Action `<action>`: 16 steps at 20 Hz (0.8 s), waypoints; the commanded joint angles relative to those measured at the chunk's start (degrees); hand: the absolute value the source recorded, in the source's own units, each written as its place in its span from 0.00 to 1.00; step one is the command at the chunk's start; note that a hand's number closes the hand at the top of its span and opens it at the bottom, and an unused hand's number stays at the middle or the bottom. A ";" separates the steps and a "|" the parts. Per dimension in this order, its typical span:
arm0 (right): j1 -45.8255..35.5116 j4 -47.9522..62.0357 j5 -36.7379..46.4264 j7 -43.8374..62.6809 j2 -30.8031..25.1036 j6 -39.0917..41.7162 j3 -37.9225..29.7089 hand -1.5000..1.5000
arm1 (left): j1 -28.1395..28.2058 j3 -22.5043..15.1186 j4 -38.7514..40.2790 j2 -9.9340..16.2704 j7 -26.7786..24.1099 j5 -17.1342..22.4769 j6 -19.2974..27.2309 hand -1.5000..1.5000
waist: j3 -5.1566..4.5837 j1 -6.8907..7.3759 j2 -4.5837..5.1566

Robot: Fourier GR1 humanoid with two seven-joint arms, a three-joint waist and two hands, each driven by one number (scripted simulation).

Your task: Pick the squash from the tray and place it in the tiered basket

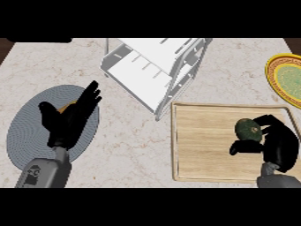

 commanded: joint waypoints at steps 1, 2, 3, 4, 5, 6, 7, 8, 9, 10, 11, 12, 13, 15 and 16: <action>-1.26 2.14 3.45 -0.59 2.03 -3.95 1.46 1.00 | -2.32 1.51 1.75 -0.69 1.08 0.48 0.40 0.50 | 1.31 0.08 1.17; 1.36 -0.24 2.43 -2.45 1.45 -5.70 0.89 1.00 | 0.51 -1.29 1.69 -1.88 -2.27 -2.23 0.69 0.50 | 1.31 -0.04 1.12; 1.45 2.42 4.77 -2.80 3.51 -9.30 1.86 1.00 | 1.38 0.02 -1.51 0.05 0.94 -0.94 0.20 0.50 | 1.33 0.33 1.11; 1.47 -2.38 11.15 8.43 7.40 -2.55 5.29 1.00 | -0.71 2.20 0.48 2.27 0.78 1.09 -2.50 0.50 | 1.22 0.12 1.09; 2.62 -2.25 12.47 15.13 7.83 -2.18 8.48 1.00 | 0.56 -0.78 -1.51 -0.33 1.32 -1.34 0.50 0.50 | 1.18 0.54 0.95; 4.05 -1.96 11.01 19.14 7.86 -1.27 11.84 1.00 | -0.36 -0.30 -0.53 -0.08 0.81 -0.47 -0.53 0.50 | 1.08 0.81 1.03; 4.93 -0.92 9.83 22.03 7.88 -0.03 12.36 1.00 | -1.70 0.64 -0.11 0.26 1.64 0.26 -0.63 0.50 | 1.09 0.90 1.30; 5.69 -1.02 9.20 24.51 7.89 1.36 13.40 1.00 | 0.34 0.24 0.23 -0.15 0.43 -0.12 -0.40 0.50 | 0.96 1.97 1.49; 6.78 -0.56 8.97 27.16 7.91 3.14 14.02 1.00 | -0.60 -0.42 -0.47 -0.04 0.51 -0.80 -0.42 0.50 | 0.99 2.11 1.62; 6.92 -2.33 9.12 30.03 7.92 3.25 16.14 1.00 | -0.37 -0.31 0.21 -0.12 0.82 -0.42 -0.65 0.50 | 0.95 2.04 1.55; 6.72 -4.69 9.60 32.51 7.93 3.04 18.33 1.00 | -0.62 -0.24 0.63 0.13 0.79 -0.74 -0.60 0.50 | 0.92 1.86 1.33; 6.56 -6.22 11.11 34.98 7.94 3.42 19.88 1.00 | -0.41 -0.37 0.73 0.16 0.32 -0.51 -1.18 0.50 | 0.82 1.95 1.22; 5.62 -8.36 11.91 38.49 7.95 3.42 21.37 1.00 | -0.79 -0.19 0.42 0.03 0.87 -0.49 -0.72 0.50 | 0.90 1.99 0.97; 5.75 -12.97 13.50 42.84 7.96 1.63 24.66 1.00 | 0.80 -0.54 0.78 0.25 0.60 -0.82 -0.93 0.50 | 0.91 1.79 0.48; 5.59 -14.51 14.42 44.97 7.96 1.27 25.92 1.00 | 0.14 -0.44 0.43 -0.20 0.70 -0.13 -1.14 0.50 | 0.95 1.42 0.43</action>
